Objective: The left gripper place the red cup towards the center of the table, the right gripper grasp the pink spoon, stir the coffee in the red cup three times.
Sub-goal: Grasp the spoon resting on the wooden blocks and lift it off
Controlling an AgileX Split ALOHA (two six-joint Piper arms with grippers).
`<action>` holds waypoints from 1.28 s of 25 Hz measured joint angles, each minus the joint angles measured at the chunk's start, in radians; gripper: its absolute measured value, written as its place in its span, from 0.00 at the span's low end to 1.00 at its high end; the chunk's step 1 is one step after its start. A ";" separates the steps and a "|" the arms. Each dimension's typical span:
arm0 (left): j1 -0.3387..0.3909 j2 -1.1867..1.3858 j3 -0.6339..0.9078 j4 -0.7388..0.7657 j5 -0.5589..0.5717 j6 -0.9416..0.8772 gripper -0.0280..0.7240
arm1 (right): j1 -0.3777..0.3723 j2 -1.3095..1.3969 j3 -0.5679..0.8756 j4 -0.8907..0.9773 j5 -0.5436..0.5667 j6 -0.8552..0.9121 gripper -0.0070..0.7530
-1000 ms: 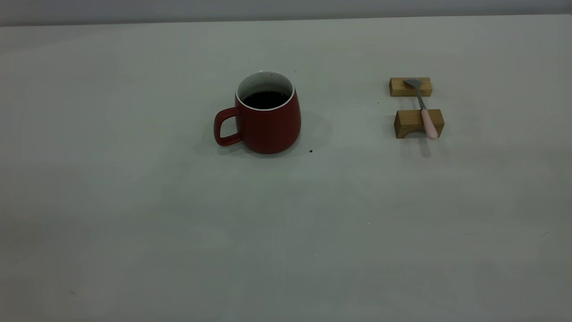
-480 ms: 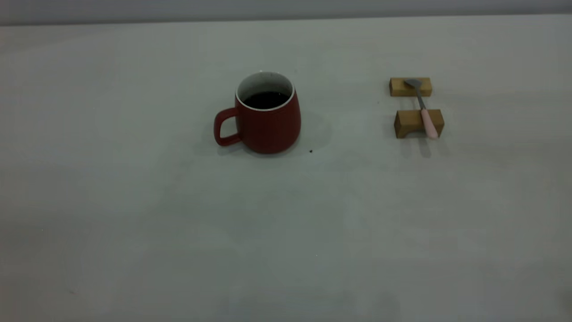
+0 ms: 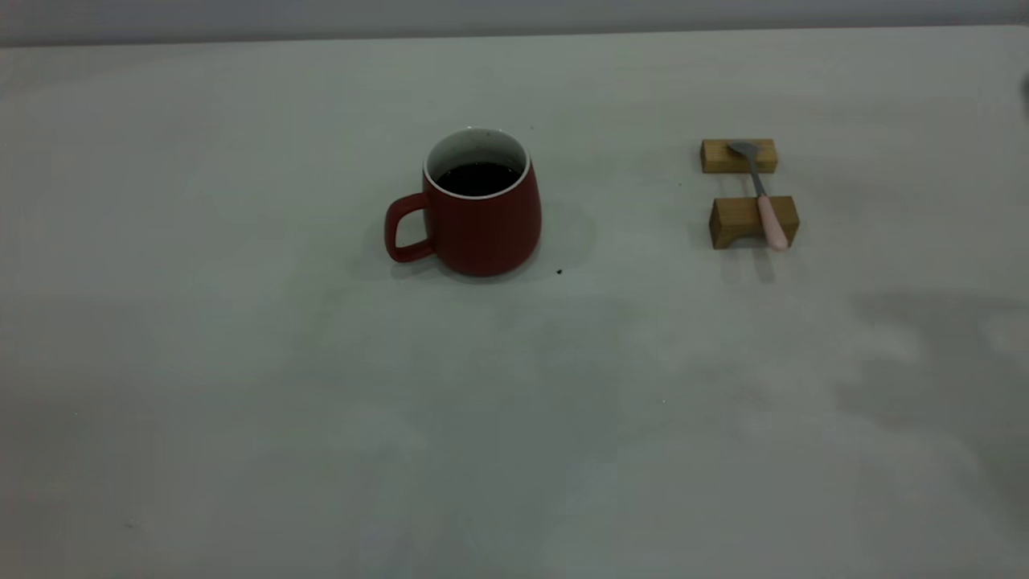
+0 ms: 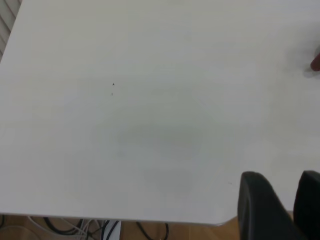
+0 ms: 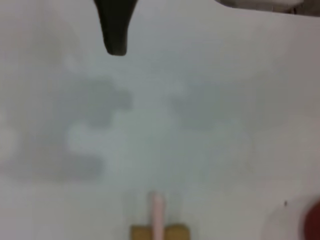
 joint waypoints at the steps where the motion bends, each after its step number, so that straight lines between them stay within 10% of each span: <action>1: 0.000 0.000 0.000 0.000 0.000 0.000 0.36 | 0.022 0.057 -0.030 0.001 -0.010 0.000 0.85; 13: 0.000 0.000 0.000 -0.002 0.000 0.000 0.36 | 0.196 0.611 -0.373 0.013 -0.046 0.024 0.88; 32: 0.000 0.000 0.000 -0.002 0.000 0.001 0.36 | 0.214 0.786 -0.516 -0.168 -0.099 0.154 0.88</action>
